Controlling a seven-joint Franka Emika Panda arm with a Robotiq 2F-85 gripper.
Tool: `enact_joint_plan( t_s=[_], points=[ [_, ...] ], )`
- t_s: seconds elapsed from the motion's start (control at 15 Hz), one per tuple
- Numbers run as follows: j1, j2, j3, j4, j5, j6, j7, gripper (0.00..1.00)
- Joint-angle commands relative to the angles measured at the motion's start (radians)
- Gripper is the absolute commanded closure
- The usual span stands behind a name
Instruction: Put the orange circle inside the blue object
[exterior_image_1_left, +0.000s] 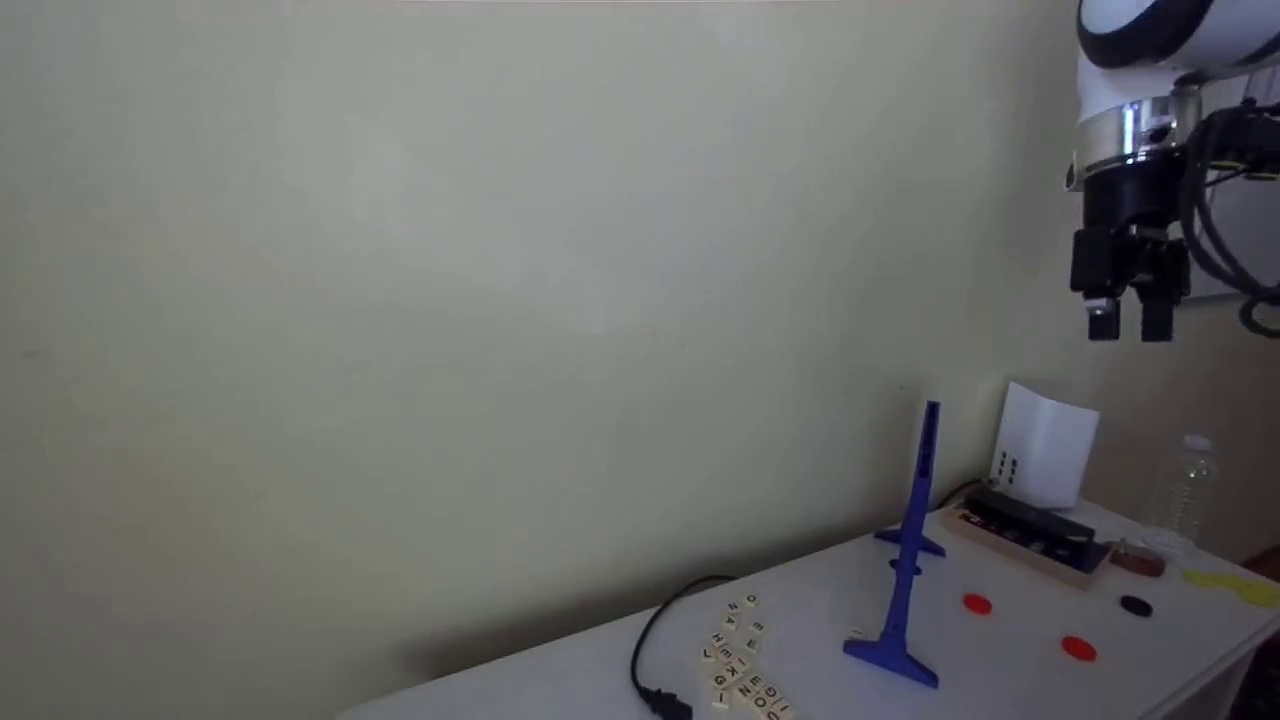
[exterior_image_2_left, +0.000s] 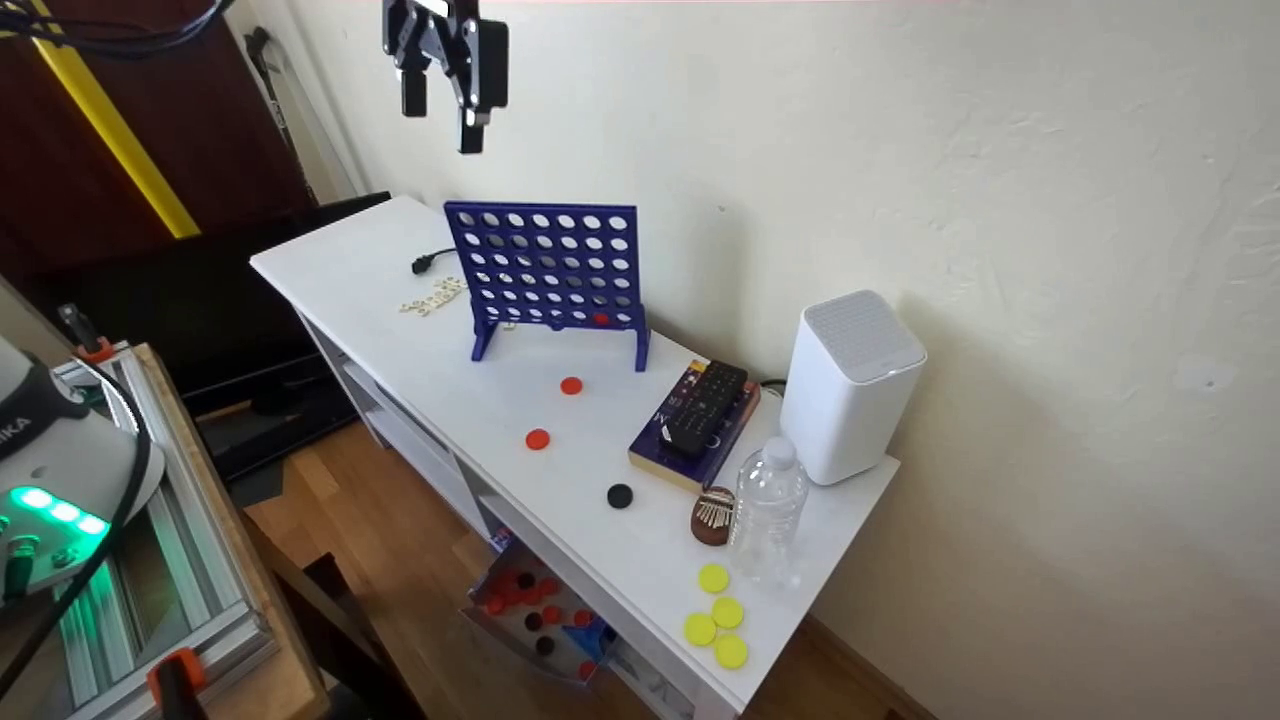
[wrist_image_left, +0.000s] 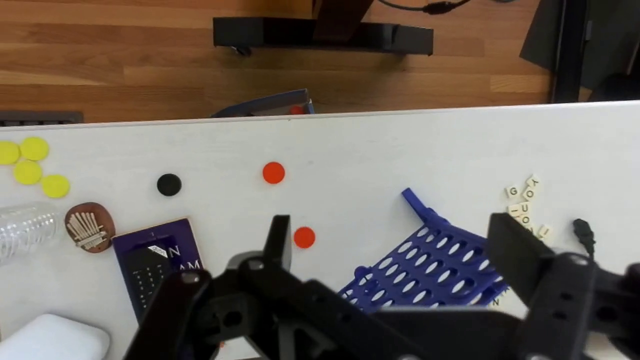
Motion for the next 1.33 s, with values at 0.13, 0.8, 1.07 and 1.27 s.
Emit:
enact_joint_plan(
  t_s=[0.13,0.8,1.07,1.27],
  points=[
    [-0.018,0.100,0.035,-0.069,-0.113,0.107,-0.042,0.00],
    [-0.025,0.122,0.044,-0.065,-0.122,0.096,-0.037,0.00],
    [-0.015,0.259,0.068,0.001,-0.134,0.076,-0.051,0.00],
    [-0.034,0.331,0.072,0.006,-0.138,0.118,-0.111,0.00]
  ],
)
